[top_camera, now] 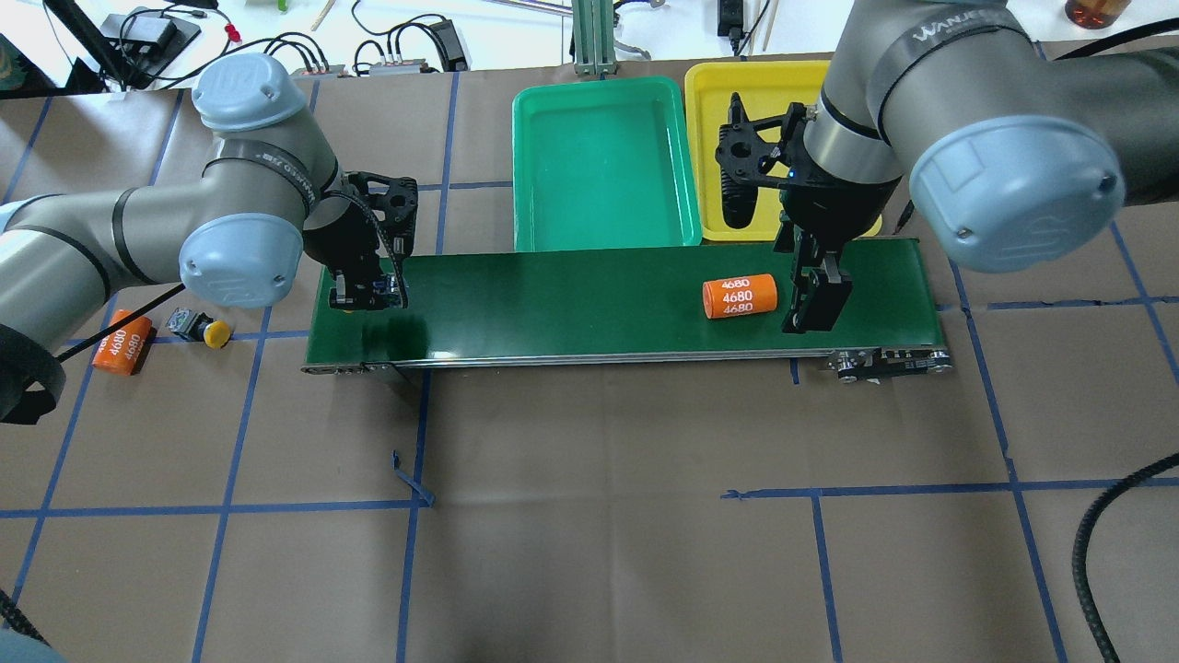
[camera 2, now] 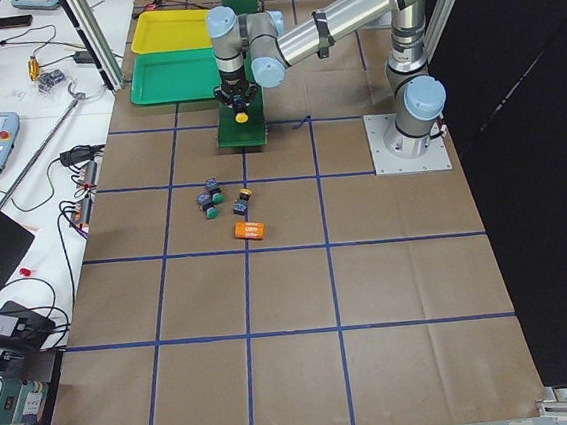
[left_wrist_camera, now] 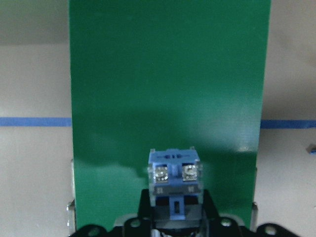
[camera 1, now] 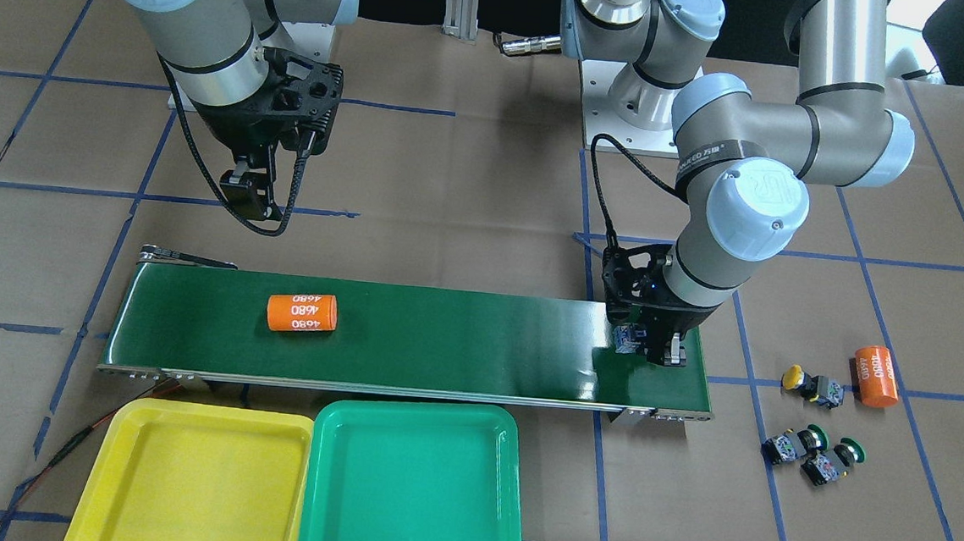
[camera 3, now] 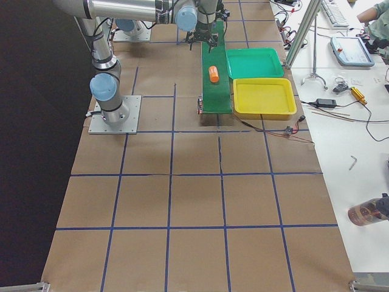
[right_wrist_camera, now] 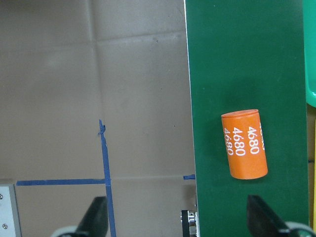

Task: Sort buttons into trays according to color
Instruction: 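Set the yellow-capped button on the belt and open the left gripper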

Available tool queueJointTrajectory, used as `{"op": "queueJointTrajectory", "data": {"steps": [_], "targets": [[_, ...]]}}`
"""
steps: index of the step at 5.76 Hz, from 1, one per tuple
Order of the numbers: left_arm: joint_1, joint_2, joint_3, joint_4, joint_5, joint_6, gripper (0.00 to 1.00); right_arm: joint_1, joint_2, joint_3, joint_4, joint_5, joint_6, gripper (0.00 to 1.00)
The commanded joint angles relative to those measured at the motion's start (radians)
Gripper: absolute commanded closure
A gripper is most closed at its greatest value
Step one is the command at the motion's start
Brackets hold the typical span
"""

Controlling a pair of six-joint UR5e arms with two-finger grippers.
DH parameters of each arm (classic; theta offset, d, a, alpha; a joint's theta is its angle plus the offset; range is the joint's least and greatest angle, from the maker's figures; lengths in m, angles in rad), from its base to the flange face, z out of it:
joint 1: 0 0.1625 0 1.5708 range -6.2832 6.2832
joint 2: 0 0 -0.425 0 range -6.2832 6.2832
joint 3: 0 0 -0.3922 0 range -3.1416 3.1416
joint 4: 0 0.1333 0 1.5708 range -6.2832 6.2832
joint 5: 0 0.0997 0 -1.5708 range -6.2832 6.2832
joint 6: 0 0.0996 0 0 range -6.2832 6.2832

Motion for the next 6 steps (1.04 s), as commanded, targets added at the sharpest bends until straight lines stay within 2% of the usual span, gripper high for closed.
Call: {"op": "queueJointTrajectory", "data": {"steps": [1,4,6], "targets": [[-0.006,-0.009,-0.014,0.006,-0.008,0.004,0.02,0.0,0.002,0.0,0.0,0.0,0.0,0.0],[0.023,0.031,0.006,-0.005,0.002,-0.074,0.01,0.0,0.002,0.002,0.002,0.002,0.001,0.0],[0.203,0.06,-0.015,-0.004,-0.001,-0.162,0.01,0.0,0.003,0.002,0.002,0.002,0.001,0.0]]}}
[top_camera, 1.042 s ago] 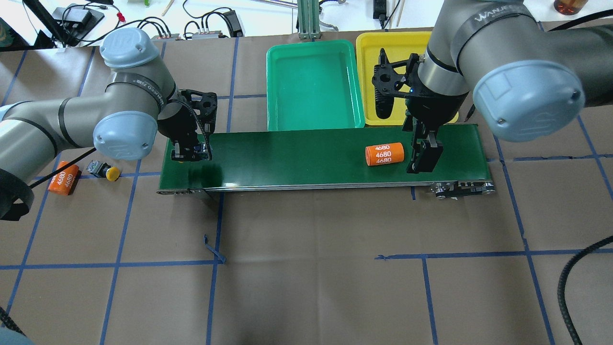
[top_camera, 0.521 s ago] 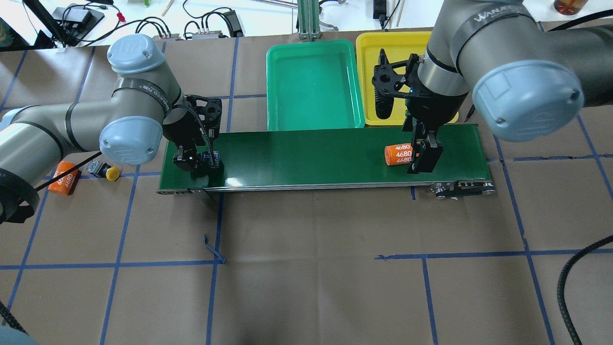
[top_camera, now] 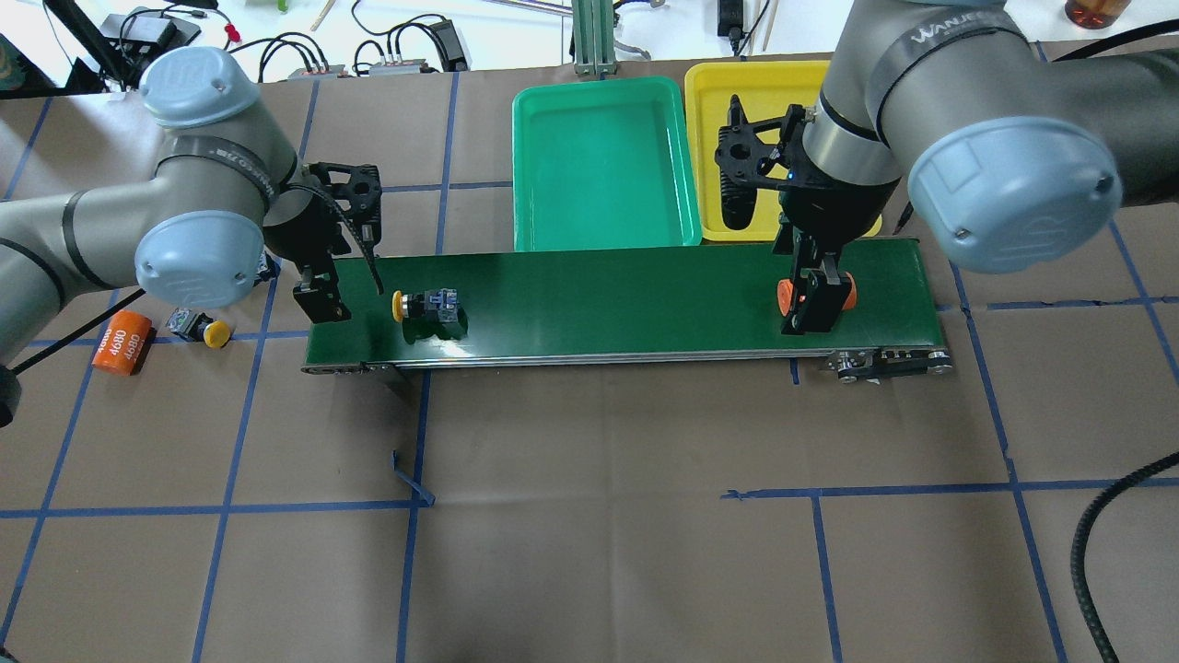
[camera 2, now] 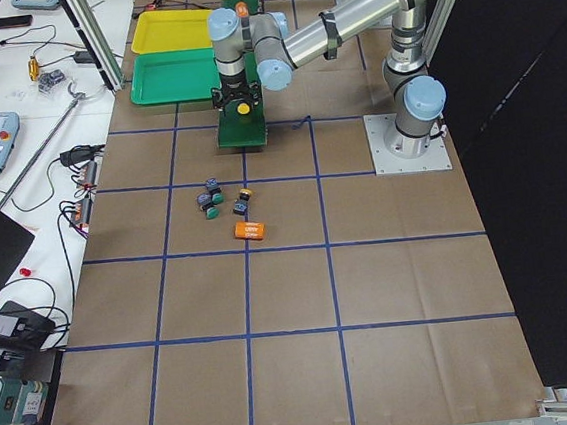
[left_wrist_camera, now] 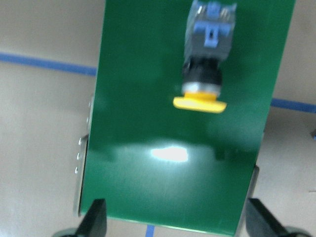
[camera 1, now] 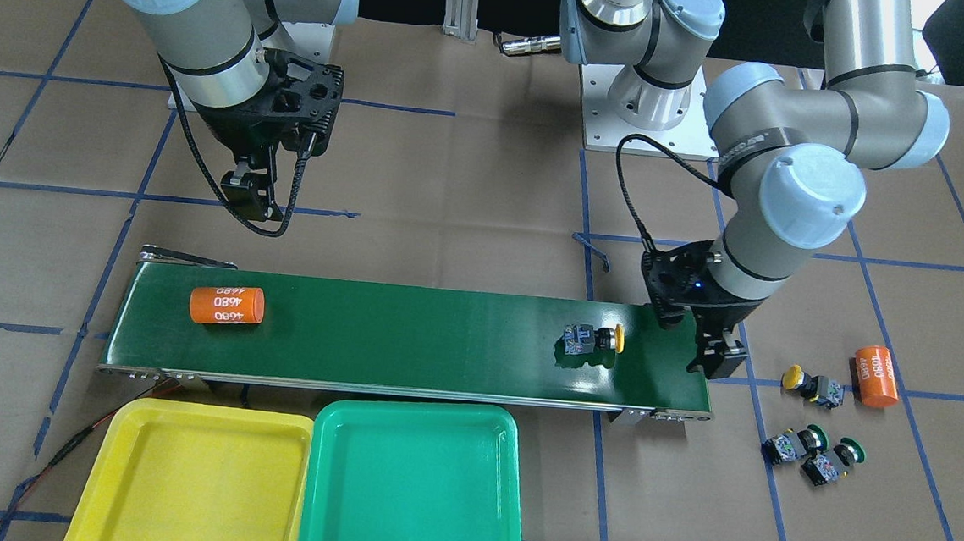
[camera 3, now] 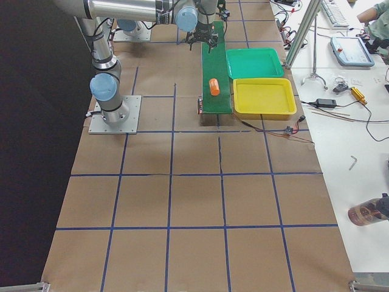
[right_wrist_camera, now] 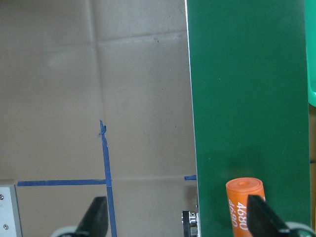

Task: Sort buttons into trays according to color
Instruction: 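Return the left gripper to the pile while the right waits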

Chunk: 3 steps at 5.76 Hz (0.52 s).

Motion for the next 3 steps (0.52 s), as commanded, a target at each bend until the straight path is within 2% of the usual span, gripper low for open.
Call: {"op": "queueJointTrajectory", "data": {"steps": [1,3], "targets": [[0.175,-0.013,-0.008,0.007,-0.012,-0.043,0.01,0.0,-0.001,0.0,-0.001,0.0,0.0,0.0],[0.341,-0.029,-0.01,-0.004,-0.03,0.236,0.02,0.0,0.01,-0.002,-0.025,-0.003,-0.012,0.0]]}}
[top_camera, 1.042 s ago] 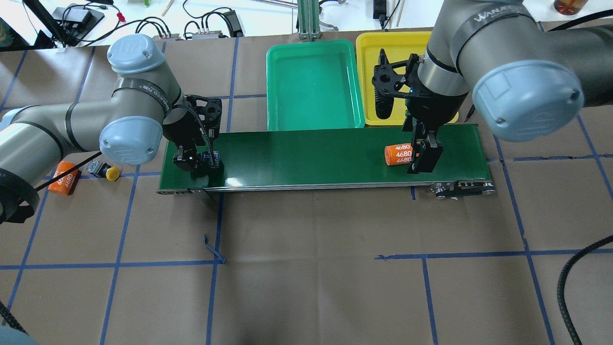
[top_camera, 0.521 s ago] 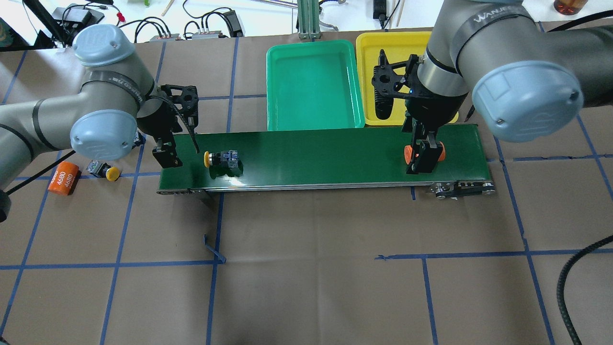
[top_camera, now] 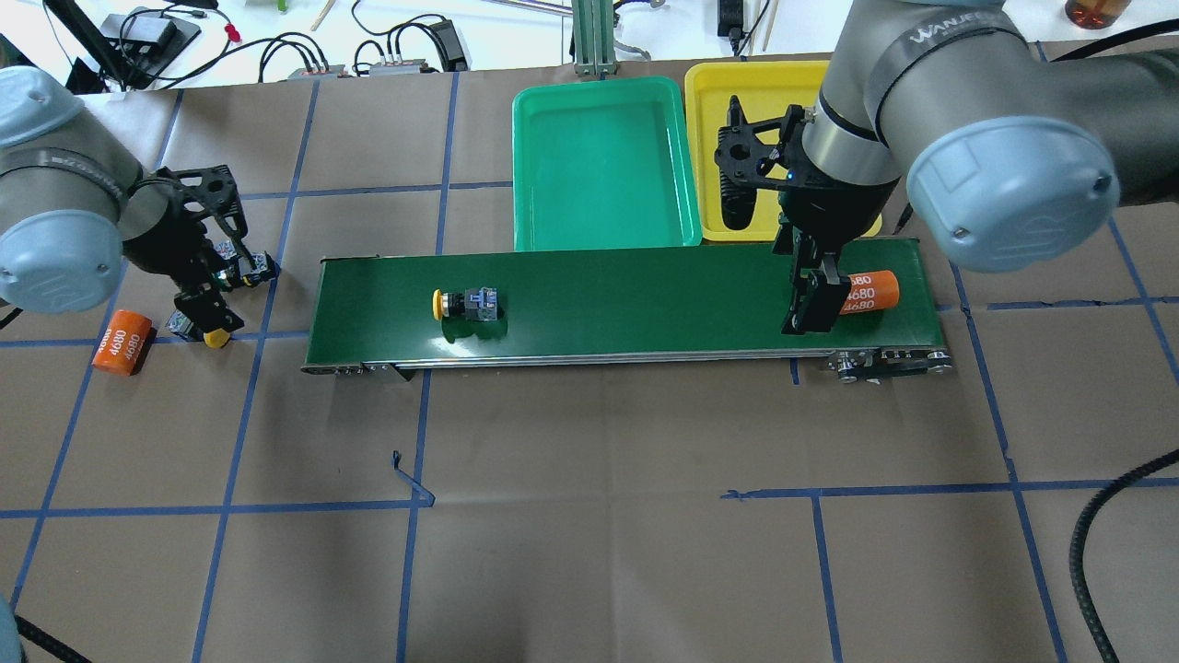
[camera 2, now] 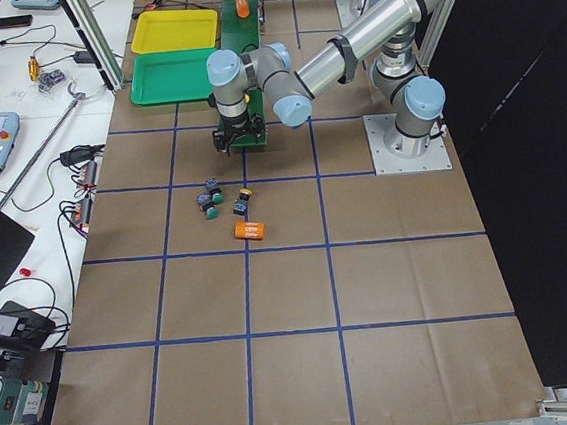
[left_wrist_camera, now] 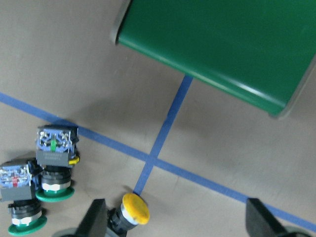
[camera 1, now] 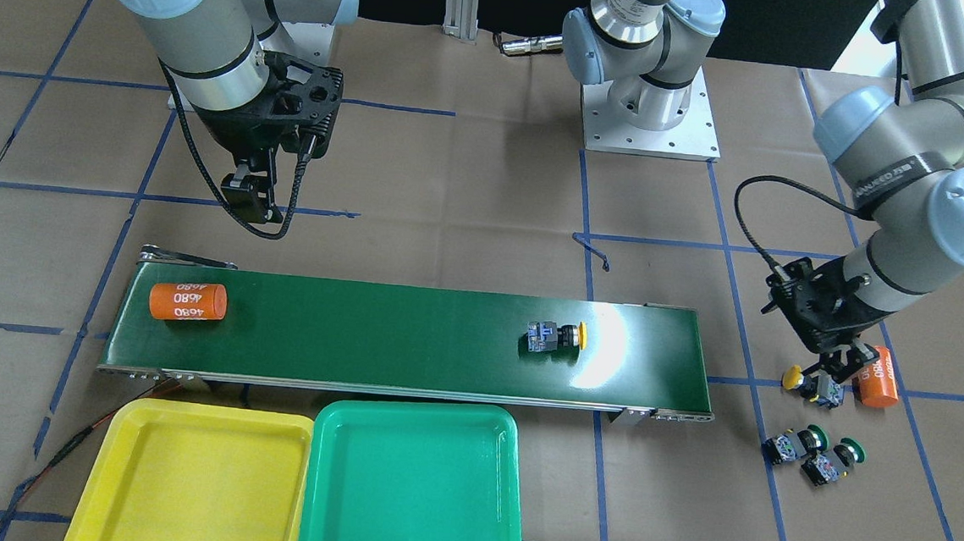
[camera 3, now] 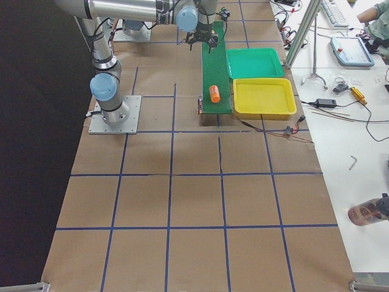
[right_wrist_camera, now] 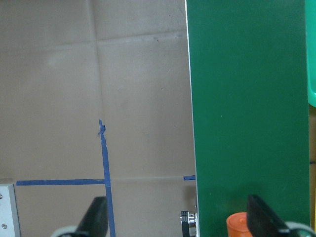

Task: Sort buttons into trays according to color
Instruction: 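Return the left gripper to the pile while the right waits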

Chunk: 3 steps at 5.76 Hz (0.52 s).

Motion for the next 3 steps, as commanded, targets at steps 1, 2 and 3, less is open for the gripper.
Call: {"op": "queueJointTrajectory", "data": {"steps": [1,2,3], "targets": [[0.11,-0.05,0.003,0.011,-0.005,0.309,0.02,0.003,0.005,0.004,-0.128,-0.012,-0.006,0.0],[0.145,-0.102,0.025,0.019,-0.005,0.46,0.02,0.003,0.005,0.013,-0.148,-0.012,-0.026,0.0],[0.142,-0.156,0.051,0.049,0.003,0.597,0.03,0.003,0.013,0.019,-0.151,-0.012,-0.066,0.0]]}}
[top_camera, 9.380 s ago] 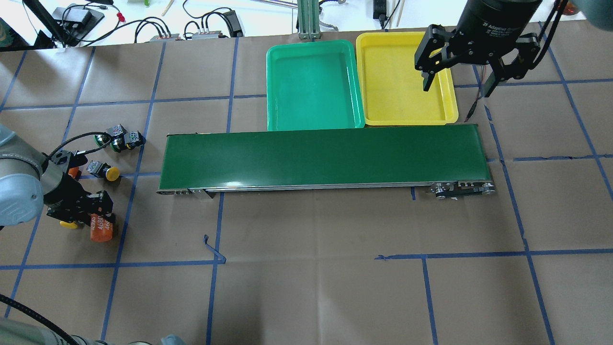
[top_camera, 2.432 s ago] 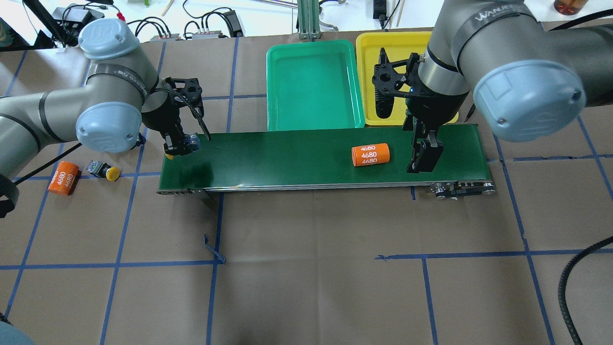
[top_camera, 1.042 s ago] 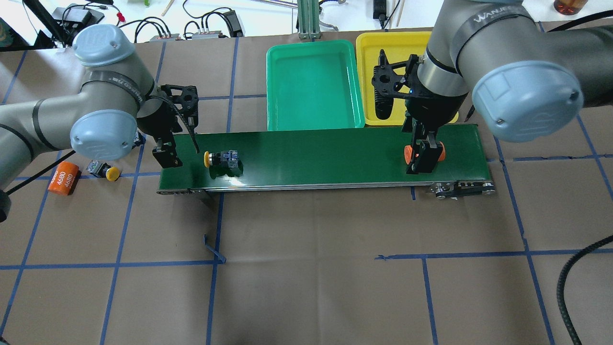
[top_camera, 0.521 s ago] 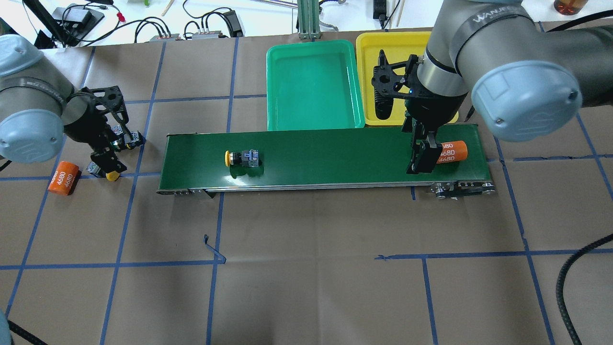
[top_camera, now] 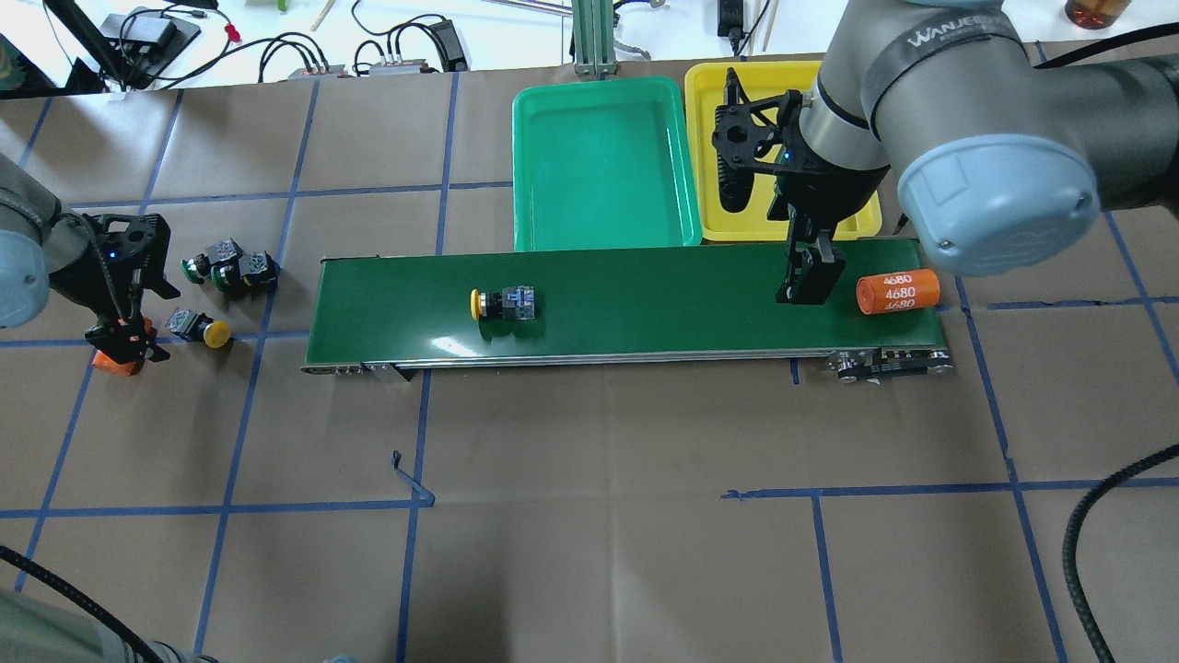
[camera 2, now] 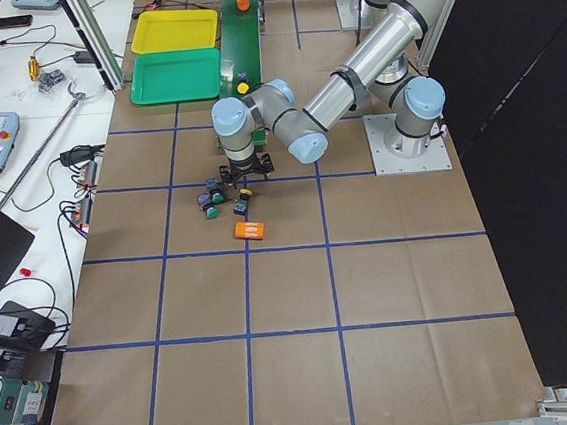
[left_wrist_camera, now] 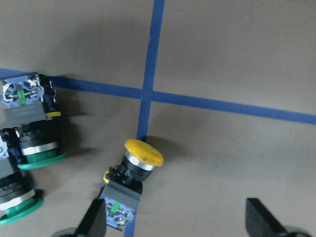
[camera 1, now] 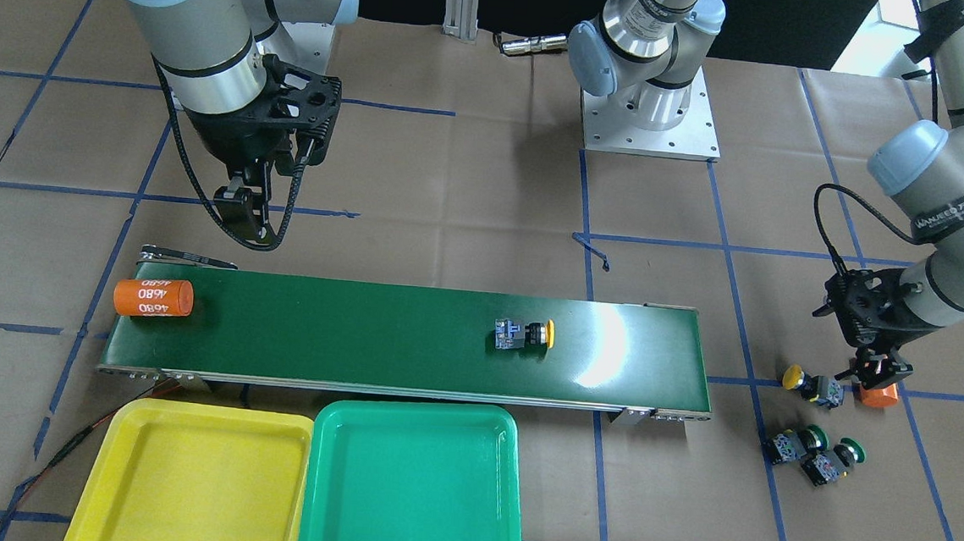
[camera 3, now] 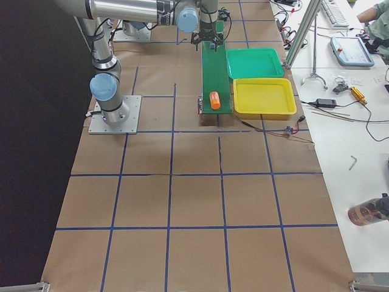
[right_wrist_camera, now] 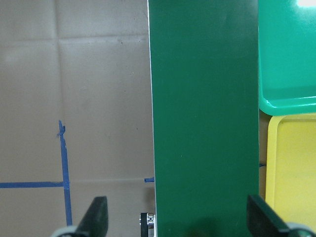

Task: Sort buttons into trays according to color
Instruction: 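Return the left gripper to the pile while the right waits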

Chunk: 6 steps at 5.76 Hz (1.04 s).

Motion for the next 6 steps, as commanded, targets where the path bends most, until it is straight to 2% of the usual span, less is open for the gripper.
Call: {"op": "queueJointTrajectory", "data": {"steps": [1,2,3,6], "targets": [[0.006,-0.057,0.032,0.028,-0.001,0.255,0.04,0.0,0.016,0.009,-0.014,-0.001,-0.033,0.0],[0.007,-0.066,0.034,0.03,-0.004,0.293,0.06,0.002,0.039,0.014,-0.023,-0.001,-0.035,0.0],[0.009,-0.097,0.043,0.057,-0.047,0.344,0.08,0.011,0.074,0.026,-0.096,0.002,-0.027,0.0],[0.009,-0.157,0.062,0.094,-0.061,0.342,0.08,0.135,0.19,0.071,-0.329,0.01,0.106,0.0]]}}
